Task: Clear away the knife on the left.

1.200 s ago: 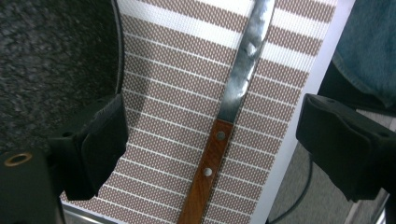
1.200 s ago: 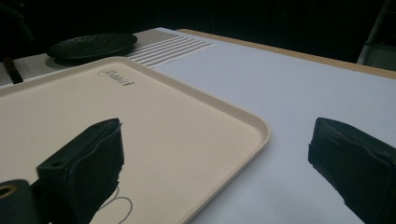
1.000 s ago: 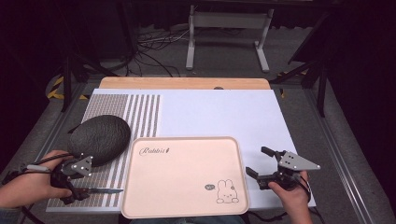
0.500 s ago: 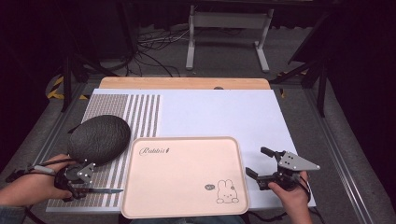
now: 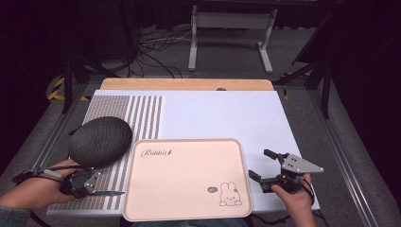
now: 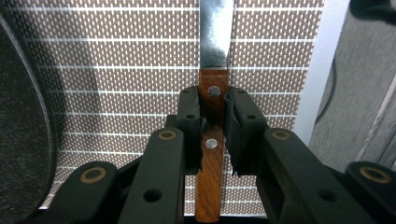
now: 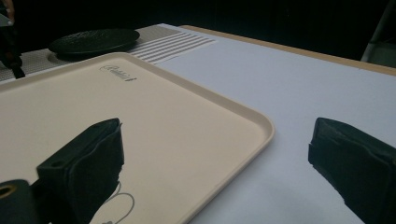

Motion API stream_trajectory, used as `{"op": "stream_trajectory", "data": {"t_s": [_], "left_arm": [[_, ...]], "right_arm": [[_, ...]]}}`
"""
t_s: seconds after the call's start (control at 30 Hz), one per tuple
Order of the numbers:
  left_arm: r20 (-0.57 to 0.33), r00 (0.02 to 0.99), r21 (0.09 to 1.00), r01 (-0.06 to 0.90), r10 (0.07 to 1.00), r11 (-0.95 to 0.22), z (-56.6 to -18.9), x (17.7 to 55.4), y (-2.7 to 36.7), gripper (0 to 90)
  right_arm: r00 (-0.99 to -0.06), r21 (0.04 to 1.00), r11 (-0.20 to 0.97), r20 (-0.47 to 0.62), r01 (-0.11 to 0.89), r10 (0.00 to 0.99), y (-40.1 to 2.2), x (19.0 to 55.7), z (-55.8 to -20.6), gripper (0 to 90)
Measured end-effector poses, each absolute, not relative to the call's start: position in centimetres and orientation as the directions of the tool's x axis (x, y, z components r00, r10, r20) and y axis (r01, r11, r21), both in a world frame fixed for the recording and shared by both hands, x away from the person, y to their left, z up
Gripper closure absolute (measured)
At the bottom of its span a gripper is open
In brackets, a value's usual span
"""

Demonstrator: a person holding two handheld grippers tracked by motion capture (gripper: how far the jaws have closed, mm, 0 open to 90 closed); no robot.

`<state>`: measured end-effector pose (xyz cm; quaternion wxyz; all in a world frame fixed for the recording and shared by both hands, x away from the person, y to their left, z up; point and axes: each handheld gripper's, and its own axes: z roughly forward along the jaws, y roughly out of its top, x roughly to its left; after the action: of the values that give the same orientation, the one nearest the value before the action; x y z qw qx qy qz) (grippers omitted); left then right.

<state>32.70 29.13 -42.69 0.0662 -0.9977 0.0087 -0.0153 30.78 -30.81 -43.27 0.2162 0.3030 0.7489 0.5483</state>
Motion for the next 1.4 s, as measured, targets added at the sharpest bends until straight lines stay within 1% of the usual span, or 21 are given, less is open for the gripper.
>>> {"op": "stream_trajectory", "data": {"t_s": [0.07,0.1,0.27,0.33,0.37,0.4,0.5,0.53,0.63,0.73,0.77,0.83,0.9,0.93,0.97,1.07,1.13,1.23,1.27,1.37,1.4], "left_arm": [[0.023,1.0,-0.135,-0.005,-0.008,-0.991,-42.7,32.7,29.1,77.3],[0.029,1.0,-0.122,0.004,0.0,-0.992,-42.7,32.6,29.3,77.3],[0.029,1.0,-0.112,0.006,0.002,-0.994,-42.8,32.6,29.4,77.3],[0.014,1.0,-0.123,0.01,0.008,-0.992,-42.6,32.7,29.3,77.4],[0.027,1.0,-0.133,0.013,0.009,-0.991,-42.6,32.7,29.3,77.5],[0.027,1.0,-0.117,0.011,0.008,-0.993,-42.6,32.7,29.4,77.5],[0.008,0.999,-0.109,0.055,0.054,-0.993,-42.5,32.7,29.7,77.6],[0.0,0.999,-0.121,0.046,0.047,-0.992,-42.2,32.9,29.7,77.7],[0.006,0.997,-0.095,0.083,0.083,-0.992,-41.4,33.0,30.2,77.7],[0.01,0.988,-0.064,0.157,0.156,-0.986,-40.4,33.1,30.5,77.7],[0.001,0.984,-0.033,0.177,0.177,-0.984,-40.0,33.2,30.6,77.7],[-0.011,0.975,0.0,0.224,0.224,-0.975,-39.5,33.2,30.7,77.8],[-0.009,0.971,0.0,0.238,0.238,-0.971,-39.2,33.3,30.7,77.8],[-0.02,0.961,0.024,0.276,0.276,-0.961,-38.6,33.4,30.8,77.7],[-0.02,0.961,0.024,0.276,0.276,-0.961,-38.6,33.4,30.8,77.7],[-0.015,0.947,0.045,0.32,0.32,-0.946,-37.4,33.5,30.7,77.7],[-0.039,0.934,0.069,0.357,0.355,-0.932,-36.9,33.6,30.5,77.8],[-0.112,0.888,0.116,0.458,0.447,-0.881,-36.2,33.8,30.1,77.7],[-0.112,0.888,0.116,0.458,0.447,-0.881,-36.2,33.8,30.1,77.7],[-0.148,0.844,0.139,0.533,0.515,-0.834,-35.8,34.0,29.2,77.7],[-0.163,0.839,0.152,0.542,0.52,-0.827,-35.7,34.1,29.0,77.8]], "right_arm": [[-0.724,0.952,0.216,0.008,0.215,0.69,-30.8,30.8,-43.3,4.0],[-0.727,0.952,0.22,0.006,0.215,0.687,-30.8,30.7,-43.3,4.0],[-0.727,0.952,0.219,0.006,0.215,0.686,-30.8,30.7,-43.3,3.9],[-0.73,0.95,0.225,0.004,0.215,0.684,-30.8,30.8,-43.3,3.9],[-0.73,0.95,0.225,0.003,0.215,0.684,-30.8,30.8,-43.3,3.9],[-0.73,0.951,0.224,0.004,0.215,0.684,-30.8,30.8,-43.3,4.0],[-0.729,0.951,0.223,0.005,0.216,0.684,-30.8,30.8,-43.3,3.9],[-0.73,0.951,0.223,0.005,0.215,0.683,-30.8,30.8,-43.3,3.9],[-0.731,0.95,0.223,0.007,0.218,0.683,-30.7,30.8,-43.4,3.9],[-0.734,0.95,0.225,0.008,0.218,0.679,-30.7,30.9,-43.4,3.8],[-0.735,0.95,0.226,0.006,0.217,0.678,-30.7,30.8,-43.4,3.7],[-0.735,0.952,0.221,0.008,0.214,0.678,-30.7,30.8,-43.4,3.8],[-0.732,0.952,0.22,0.005,0.212,0.681,-30.8,30.8,-43.4,3.8],[-0.73,0.952,0.217,0.008,0.214,0.683,-30.8,30.8,-43.3,3.8],[-0.73,0.952,0.217,0.008,0.214,0.683,-30.8,30.8,-43.3,3.8],[-0.725,0.954,0.211,0.011,0.215,0.688,-30.9,30.8,-43.3,3.9],[-0.723,0.955,0.205,0.015,0.216,0.691,-31.0,30.8,-43.3,3.9],[-0.722,0.955,0.206,0.013,0.215,0.692,-31.0,30.8,-43.3,3.8],[-0.722,0.955,0.206,0.013,0.215,0.692,-31.0,30.8,-43.3,3.8],[-0.724,0.957,0.204,0.009,0.207,0.69,-31.1,30.8,-43.3,3.8],[-0.724,0.957,0.203,0.01,0.206,0.69,-31.1,30.7,-43.3,3.8]]}}
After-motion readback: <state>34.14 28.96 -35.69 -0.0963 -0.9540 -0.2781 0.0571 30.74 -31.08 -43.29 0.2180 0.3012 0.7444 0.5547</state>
